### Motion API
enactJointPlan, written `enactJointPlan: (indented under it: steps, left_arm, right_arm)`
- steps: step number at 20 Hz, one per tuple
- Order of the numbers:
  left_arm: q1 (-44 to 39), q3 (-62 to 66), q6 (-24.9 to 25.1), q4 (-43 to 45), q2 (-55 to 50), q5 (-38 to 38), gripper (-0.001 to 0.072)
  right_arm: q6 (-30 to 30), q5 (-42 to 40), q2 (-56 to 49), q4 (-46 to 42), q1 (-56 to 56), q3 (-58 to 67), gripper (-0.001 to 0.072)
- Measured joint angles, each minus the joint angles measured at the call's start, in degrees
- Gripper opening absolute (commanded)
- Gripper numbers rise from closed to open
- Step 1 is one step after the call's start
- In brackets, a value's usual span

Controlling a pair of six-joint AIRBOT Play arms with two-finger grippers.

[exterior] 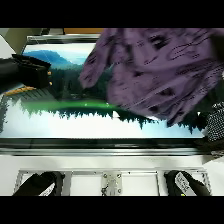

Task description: Fold the clothes and pants, and hang the long-sleeved shirts on hangers.

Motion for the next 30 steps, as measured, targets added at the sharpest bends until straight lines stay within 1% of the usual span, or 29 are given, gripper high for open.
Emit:
enactJointPlan:
  steps: [2,6,9,14,17,19,21,25,30]
  left_arm:
    - [0.1,-3.2,0.0,0.0,0.7,2.4,0.0016]
    - [0.2,-5.9,0.0,-0.2,-0.3,4.4,0.0016]
    - [0.2,-6.6,0.0,-0.2,-2.0,5.1,0.0016]
    - [0.2,-6.9,0.0,-0.2,-4.3,5.3,0.0016]
    - [0.2,-6.9,0.0,-0.2,-4.9,5.5,0.0016]
    - [0.2,-6.9,0.0,-0.2,-5.1,5.4,0.0016]
    - [0.2,-6.9,0.0,-0.2,-5.1,5.2,0.0016]
    - [0.2,-6.9,0.0,-0.2,-5.2,5.1,0.0016]
    - [0.2,-6.9,0.0,-0.2,-5.2,5.0,0.0017]
  right_arm:
    - [4.8,-6.3,0.7,-6.3,-3.9,3.7,0.0019]
    - [16.2,-18.2,1.9,-21.3,-9.0,9.1,0.0019]
    - [27.4,-26.1,2.3,-36.7,-10.9,12.2,0.0019]
    - [45.6,-33.4,2.4,-66.1,-11.7,16.7,0.0019]
    - [53.6,-34.9,2.4,-78.6,-11.8,18.8,0.0019]
    - [56.4,-35.4,2.4,-83.0,-11.8,19.8,0.0019]
    - [58.0,-35.8,2.4,-85.6,-11.8,20.7,0.0020]
    - [59.5,-36.4,2.9,-88.0,-11.8,22.7,0.0020]
    - [59.9,-37.9,4.3,-88.9,-11.8,23.5,0.0020]
